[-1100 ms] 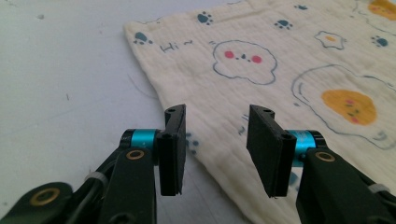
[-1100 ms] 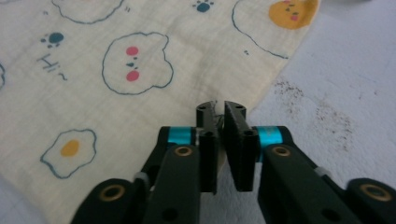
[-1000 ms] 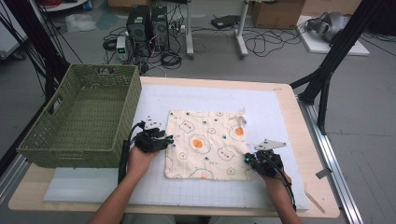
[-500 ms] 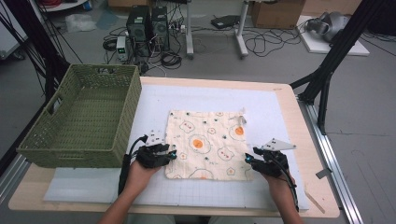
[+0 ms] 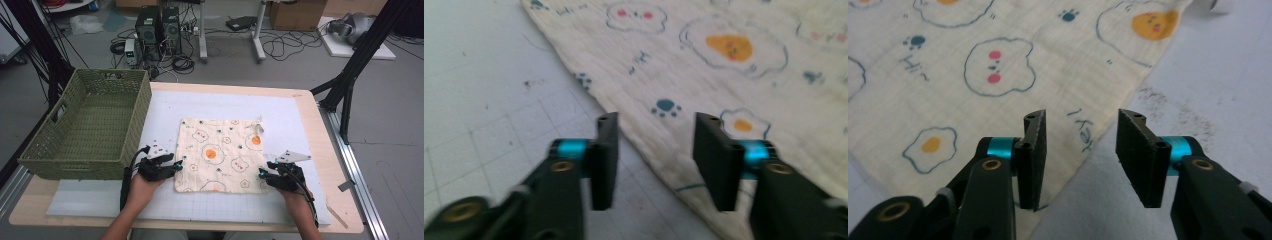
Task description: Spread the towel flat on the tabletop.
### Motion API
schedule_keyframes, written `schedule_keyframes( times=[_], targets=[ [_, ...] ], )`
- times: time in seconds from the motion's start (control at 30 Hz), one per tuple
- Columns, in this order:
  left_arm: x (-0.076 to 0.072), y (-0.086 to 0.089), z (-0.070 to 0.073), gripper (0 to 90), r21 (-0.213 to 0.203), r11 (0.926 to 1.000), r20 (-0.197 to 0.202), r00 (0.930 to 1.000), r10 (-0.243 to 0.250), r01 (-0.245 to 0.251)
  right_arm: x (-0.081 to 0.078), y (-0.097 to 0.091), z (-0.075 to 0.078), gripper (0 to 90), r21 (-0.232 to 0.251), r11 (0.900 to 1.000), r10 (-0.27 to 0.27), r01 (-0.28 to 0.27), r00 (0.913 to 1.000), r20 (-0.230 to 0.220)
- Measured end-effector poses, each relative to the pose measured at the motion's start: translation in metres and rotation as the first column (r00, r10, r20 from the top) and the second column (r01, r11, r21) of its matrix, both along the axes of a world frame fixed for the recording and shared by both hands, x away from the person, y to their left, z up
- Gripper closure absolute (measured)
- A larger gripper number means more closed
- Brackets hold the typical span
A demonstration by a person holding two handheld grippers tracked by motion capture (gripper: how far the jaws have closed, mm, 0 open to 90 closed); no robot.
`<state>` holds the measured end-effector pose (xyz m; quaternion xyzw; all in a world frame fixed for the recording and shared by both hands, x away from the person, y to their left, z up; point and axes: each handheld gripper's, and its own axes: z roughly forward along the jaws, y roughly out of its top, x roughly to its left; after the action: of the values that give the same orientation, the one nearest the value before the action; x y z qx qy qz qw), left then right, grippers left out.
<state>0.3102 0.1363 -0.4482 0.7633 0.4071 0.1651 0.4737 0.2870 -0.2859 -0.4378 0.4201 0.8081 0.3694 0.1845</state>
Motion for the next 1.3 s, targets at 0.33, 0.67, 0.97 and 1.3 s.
schedule_keyframes(
  times=[0.33,0.67,0.97,1.3],
  targets=[
    [-0.002,0.011,0.011,20.4,-0.152,0.9884,0.08,0.9967,0.014,-0.002,-0.008,-0.021,0.012,27.3,0.082,0.9938,-0.083,0.074,0.991,0.105],
    [-0.009,0.006,0.014,20.4,-0.159,0.9855,0.103,0.9937,-0.043,0.059,-0.015,-0.041,0.022,11.2,0.176,0.9725,-0.187,0.153,0.963,0.194],
    [-0.006,0.007,0.014,20.7,-0.156,0.9871,0.105,0.9942,-0.022,0.039,-0.016,-0.044,0.02,11.1,0.151,0.9791,-0.164,0.137,0.9679,0.19],
    [-0.004,0.011,0.012,20.7,-0.167,0.9857,0.105,0.9945,-0.008,0.025,-0.013,-0.044,0.019,11.1,0.122,0.9843,-0.15,0.128,0.9691,0.196]
  ],
)
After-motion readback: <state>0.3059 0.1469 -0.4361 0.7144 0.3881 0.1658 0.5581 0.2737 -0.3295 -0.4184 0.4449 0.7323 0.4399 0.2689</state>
